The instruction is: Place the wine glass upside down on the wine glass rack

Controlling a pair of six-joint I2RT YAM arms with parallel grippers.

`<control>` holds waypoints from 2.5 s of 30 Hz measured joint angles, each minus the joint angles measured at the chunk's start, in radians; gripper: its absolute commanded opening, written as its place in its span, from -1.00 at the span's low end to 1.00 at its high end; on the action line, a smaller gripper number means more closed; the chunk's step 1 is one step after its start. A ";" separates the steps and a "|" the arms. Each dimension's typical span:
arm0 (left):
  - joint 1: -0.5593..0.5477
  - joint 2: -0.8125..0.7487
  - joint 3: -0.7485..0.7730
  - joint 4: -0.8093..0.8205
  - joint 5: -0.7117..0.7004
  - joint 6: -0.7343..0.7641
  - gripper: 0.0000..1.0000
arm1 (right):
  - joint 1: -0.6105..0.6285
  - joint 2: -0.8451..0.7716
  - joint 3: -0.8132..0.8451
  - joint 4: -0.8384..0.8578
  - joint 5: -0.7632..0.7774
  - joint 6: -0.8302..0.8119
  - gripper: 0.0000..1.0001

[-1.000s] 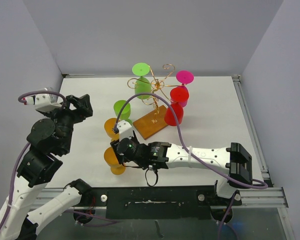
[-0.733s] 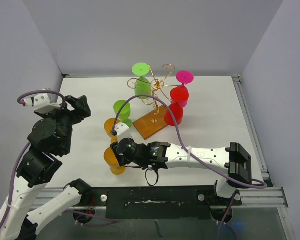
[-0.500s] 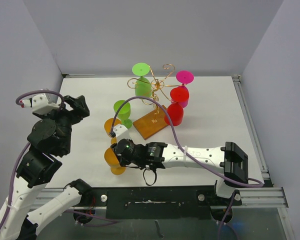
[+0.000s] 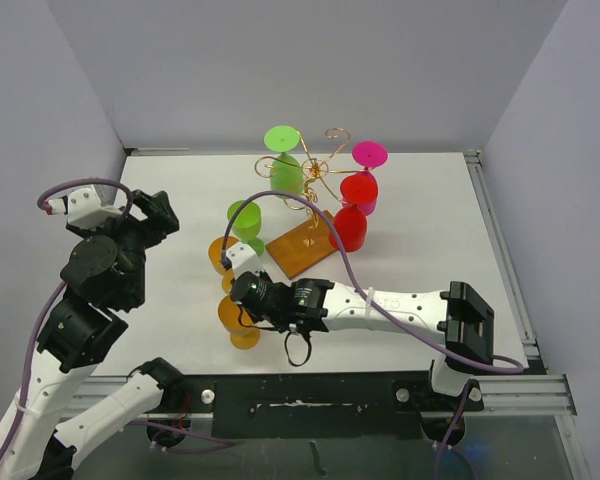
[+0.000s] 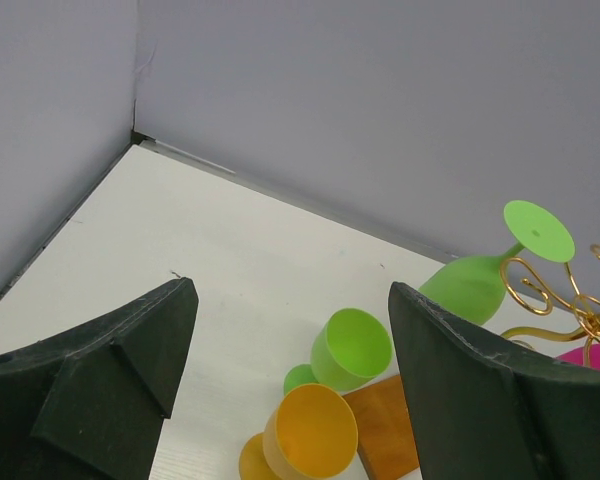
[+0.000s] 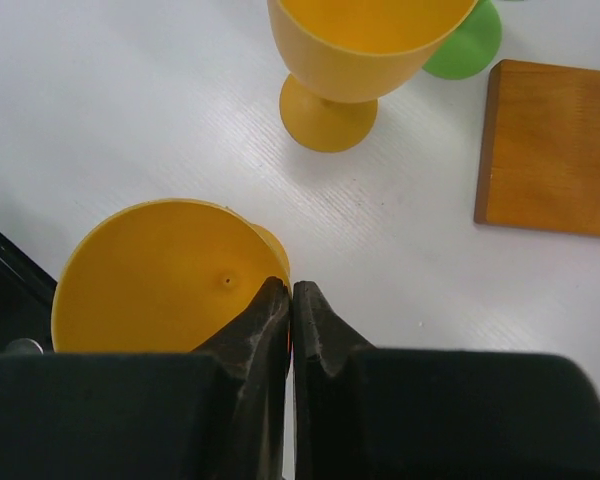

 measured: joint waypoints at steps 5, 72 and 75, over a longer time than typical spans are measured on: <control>0.000 0.003 -0.021 0.013 0.023 0.002 0.60 | 0.000 -0.057 -0.014 0.010 0.006 -0.078 -1.00; 0.000 0.117 -0.201 0.779 0.513 -0.864 -0.24 | -0.143 -0.489 -0.295 1.310 -0.061 -0.618 -1.00; 0.000 0.117 -0.201 0.775 0.501 -0.874 -0.21 | -0.143 -0.489 -0.298 1.316 -0.066 -0.612 -1.00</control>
